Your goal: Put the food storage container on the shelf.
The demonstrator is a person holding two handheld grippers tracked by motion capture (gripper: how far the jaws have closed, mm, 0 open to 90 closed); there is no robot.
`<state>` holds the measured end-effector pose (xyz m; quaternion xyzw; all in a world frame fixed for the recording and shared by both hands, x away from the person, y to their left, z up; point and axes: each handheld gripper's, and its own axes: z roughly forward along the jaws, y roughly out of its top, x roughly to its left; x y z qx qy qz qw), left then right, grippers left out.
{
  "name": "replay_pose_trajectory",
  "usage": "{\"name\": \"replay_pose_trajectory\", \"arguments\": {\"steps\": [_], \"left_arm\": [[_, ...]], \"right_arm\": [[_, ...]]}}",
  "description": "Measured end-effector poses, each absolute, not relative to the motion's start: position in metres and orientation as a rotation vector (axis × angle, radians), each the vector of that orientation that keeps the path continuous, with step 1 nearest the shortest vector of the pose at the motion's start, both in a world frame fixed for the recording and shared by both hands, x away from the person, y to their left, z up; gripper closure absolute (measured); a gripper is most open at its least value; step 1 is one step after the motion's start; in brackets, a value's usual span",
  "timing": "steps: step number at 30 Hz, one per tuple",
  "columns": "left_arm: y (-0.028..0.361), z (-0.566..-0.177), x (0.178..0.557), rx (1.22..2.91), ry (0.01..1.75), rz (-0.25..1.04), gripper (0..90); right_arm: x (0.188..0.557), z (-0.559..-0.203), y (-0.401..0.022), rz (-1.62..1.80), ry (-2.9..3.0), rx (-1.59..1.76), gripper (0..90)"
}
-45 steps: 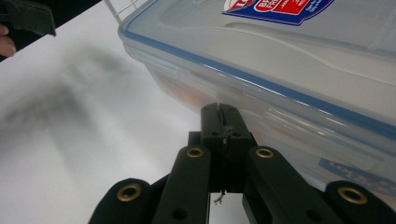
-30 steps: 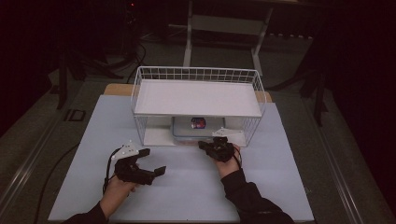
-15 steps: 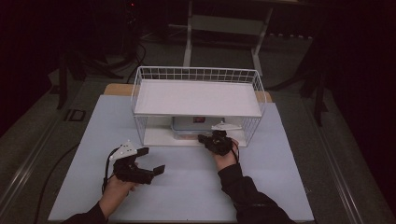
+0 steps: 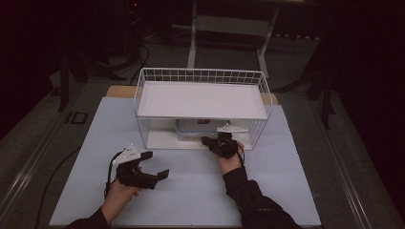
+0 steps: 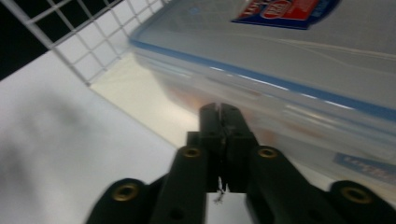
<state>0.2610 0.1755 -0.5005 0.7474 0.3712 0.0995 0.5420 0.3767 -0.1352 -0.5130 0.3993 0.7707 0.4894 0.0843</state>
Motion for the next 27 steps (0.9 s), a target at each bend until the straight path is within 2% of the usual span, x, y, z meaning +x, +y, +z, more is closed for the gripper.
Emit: {"name": "replay_pose_trajectory", "arguments": {"steps": [5, 10, 15, 19, 27], "left_arm": [[0.174, -0.501, 0.26, 1.786, 0.874, 0.229, 0.0], [0.173, -0.501, 0.26, 1.787, 0.871, 0.226, 0.0], [0.173, -0.502, 0.26, 1.79, 0.867, 0.225, 0.0], [0.172, -0.503, 0.259, 1.795, 0.864, 0.222, 0.0], [0.172, -0.5, 0.256, 1.789, 0.843, 0.236, 0.0]], "right_arm": [[0.365, -0.508, -0.141, 1.513, 2.307, 1.177, 68.7], [0.353, -0.507, -0.145, 1.502, 2.343, 1.137, 40.5], [0.343, -0.508, -0.15, 1.536, 2.37, 1.135, 17.4], [0.332, -0.506, -0.156, 1.546, 2.359, 1.105, 13.9], [0.321, -0.503, -0.166, 1.546, 2.352, 1.092, 15.4]]}}
